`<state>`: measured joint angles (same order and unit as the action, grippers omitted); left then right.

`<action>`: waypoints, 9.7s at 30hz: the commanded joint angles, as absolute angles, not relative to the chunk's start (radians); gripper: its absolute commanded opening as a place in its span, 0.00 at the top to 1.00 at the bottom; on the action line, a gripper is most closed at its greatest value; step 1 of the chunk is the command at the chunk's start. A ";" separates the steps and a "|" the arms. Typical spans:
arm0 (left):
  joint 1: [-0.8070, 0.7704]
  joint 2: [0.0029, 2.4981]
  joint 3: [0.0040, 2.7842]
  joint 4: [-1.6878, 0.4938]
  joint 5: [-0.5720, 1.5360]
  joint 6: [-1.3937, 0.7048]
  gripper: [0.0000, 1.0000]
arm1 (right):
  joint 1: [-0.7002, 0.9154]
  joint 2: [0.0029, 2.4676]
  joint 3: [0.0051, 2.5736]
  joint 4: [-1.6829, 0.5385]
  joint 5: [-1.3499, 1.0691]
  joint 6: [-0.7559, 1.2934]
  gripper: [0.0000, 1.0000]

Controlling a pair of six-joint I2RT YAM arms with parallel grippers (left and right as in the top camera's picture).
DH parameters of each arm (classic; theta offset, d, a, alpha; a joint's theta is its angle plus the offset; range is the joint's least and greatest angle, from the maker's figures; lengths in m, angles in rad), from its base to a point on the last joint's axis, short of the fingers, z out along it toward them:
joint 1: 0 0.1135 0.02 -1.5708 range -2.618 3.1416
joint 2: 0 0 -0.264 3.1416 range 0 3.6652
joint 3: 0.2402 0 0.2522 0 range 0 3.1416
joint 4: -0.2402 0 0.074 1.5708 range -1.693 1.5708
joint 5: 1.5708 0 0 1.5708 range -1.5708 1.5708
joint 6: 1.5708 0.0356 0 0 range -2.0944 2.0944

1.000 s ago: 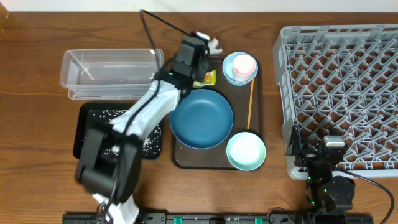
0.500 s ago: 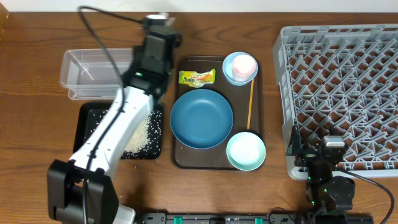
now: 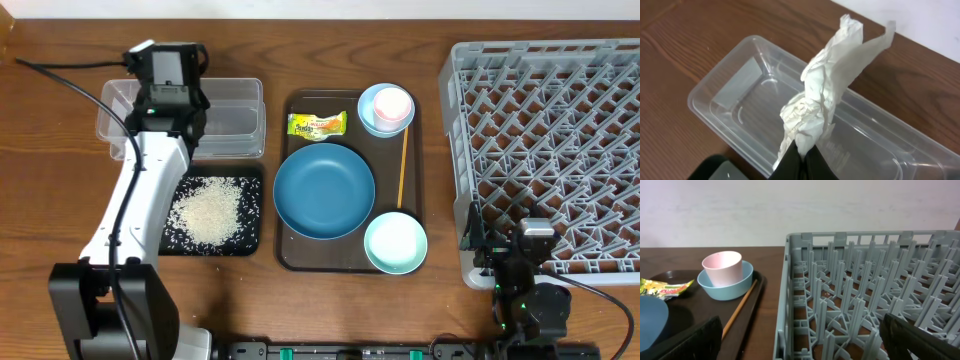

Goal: Sort waste into correct bins and load items into the dishwasher rack
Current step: 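Carry the tissue left and drop it into the clear plastic bin, then move the left gripper back to the green snack wrapper and grasp it, then lift the wrapper and carry it to the clear plastic bin, then release the wrapper into the bin and retract the left arm, then reach the right gripper toward the mint bowl on the brown tray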

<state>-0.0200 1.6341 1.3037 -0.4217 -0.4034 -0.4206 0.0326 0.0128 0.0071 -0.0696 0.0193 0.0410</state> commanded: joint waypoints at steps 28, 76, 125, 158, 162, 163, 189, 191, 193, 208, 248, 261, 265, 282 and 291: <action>-0.041 1.603 1.296 -0.388 0.105 -0.551 0.32 | 0.043 0.011 0.005 -0.072 0.026 0.047 0.01; -0.460 2.041 1.296 -0.035 0.091 0.105 0.33 | 0.043 0.011 0.005 -0.072 0.026 0.048 0.01; -0.459 2.080 1.298 0.069 0.054 0.146 0.94 | 0.043 0.011 0.005 -0.072 0.026 0.048 0.01; -0.041 1.649 1.295 -0.247 0.260 0.169 0.94 | 0.043 0.011 0.005 -0.072 0.026 0.048 0.01; 0.049 1.665 1.290 -0.259 0.390 0.202 0.94 | 0.043 0.011 0.005 -0.072 0.026 0.047 0.01; 0.067 1.670 1.290 -0.268 0.426 0.216 0.94 | 0.043 0.011 0.005 -0.072 0.026 0.047 0.01; 0.170 1.670 1.287 -0.314 0.562 -0.088 0.44 | 0.043 0.011 0.005 -0.072 0.026 0.047 0.01; 0.170 1.629 1.287 -0.314 0.581 -0.152 0.44 | 0.043 0.011 0.005 -0.072 0.026 0.048 0.01; 0.178 1.587 1.287 -0.314 0.580 -0.188 0.44 | 0.043 0.011 0.005 -0.072 0.026 0.047 0.01; 0.544 1.413 1.287 -0.613 0.215 -0.607 0.16 | 0.043 0.011 0.005 -0.072 0.026 0.048 0.01; 0.624 1.418 1.287 -0.654 0.215 -0.607 0.06 | 0.043 0.214 0.398 -0.212 -0.648 0.827 0.01; 0.624 1.418 1.287 -0.654 0.215 -0.607 0.06 | 0.294 1.005 1.239 -1.335 -0.326 0.170 0.01; 0.624 1.418 1.287 -0.654 0.215 -0.607 0.06 | 0.495 1.106 1.242 -1.366 -0.179 0.278 0.01; 0.624 1.418 1.287 -0.654 0.215 -0.607 0.06 | 0.811 1.658 1.242 -1.167 -0.049 0.339 0.03; 0.624 1.418 1.287 -0.654 0.215 -0.607 0.06 | 0.811 1.819 1.241 -1.128 -0.012 0.344 0.35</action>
<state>0.6209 1.4143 1.2881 -0.6537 0.2283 -0.6060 0.8043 1.7935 1.2278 -1.1275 -0.0547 0.3340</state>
